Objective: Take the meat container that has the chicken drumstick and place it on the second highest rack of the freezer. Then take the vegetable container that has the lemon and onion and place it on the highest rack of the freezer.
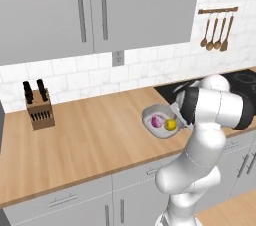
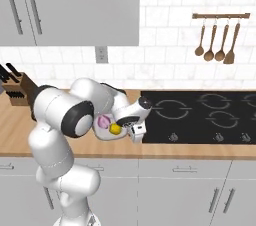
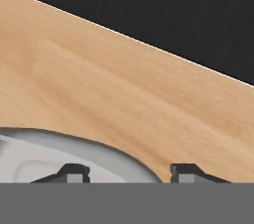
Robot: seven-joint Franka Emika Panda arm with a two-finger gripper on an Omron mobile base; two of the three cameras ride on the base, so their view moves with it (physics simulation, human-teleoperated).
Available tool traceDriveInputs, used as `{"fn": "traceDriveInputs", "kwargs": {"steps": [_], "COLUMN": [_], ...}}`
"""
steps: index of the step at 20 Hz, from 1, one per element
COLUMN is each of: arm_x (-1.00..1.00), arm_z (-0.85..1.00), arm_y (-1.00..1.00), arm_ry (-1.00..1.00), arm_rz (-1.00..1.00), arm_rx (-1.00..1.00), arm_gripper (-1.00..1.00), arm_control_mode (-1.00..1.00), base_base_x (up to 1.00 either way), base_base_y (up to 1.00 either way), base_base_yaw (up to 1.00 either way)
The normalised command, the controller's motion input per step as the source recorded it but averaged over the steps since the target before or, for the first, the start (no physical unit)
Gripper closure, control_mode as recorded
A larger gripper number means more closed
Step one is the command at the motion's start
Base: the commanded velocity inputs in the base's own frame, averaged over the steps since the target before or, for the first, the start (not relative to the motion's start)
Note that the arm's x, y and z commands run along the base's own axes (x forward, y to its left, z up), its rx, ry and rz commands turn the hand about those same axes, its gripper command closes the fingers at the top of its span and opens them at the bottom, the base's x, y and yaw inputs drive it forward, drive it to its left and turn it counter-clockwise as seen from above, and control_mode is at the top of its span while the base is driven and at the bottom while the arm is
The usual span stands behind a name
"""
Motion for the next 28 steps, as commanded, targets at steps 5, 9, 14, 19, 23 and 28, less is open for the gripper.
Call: {"fn": "traceDriveInputs", "kwargs": {"steps": [5,9,14,19,23,28], "arm_x": [-0.11,-0.52,-0.64,-0.84,-0.94,-0.82], "arm_z": [-0.13,0.38,0.97,1.0,1.0,1.0], "arm_y": [0.37,0.14,0.01,0.02,0.16,0.08], "arm_ry": [0.0,-0.01,-0.04,-0.06,0.0,0.0], "arm_rz": [0.08,0.04,0.02,0.05,0.05,0.0], "arm_rx": [0.0,0.01,0.02,0.0,0.0,0.0], "arm_gripper": [1.0,1.0,1.0,1.0,1.0,1.0], "arm_control_mode": [-1.0,-1.0,-1.0,-1.0,-1.0,-1.0], "base_base_x": [0.0,0.0,0.0,0.0,0.0,0.0], "base_base_y": [0.0,0.0,0.0,0.0,0.0,0.0], "base_base_yaw": [0.0,0.0,0.0,0.0,0.0,0.0]}}
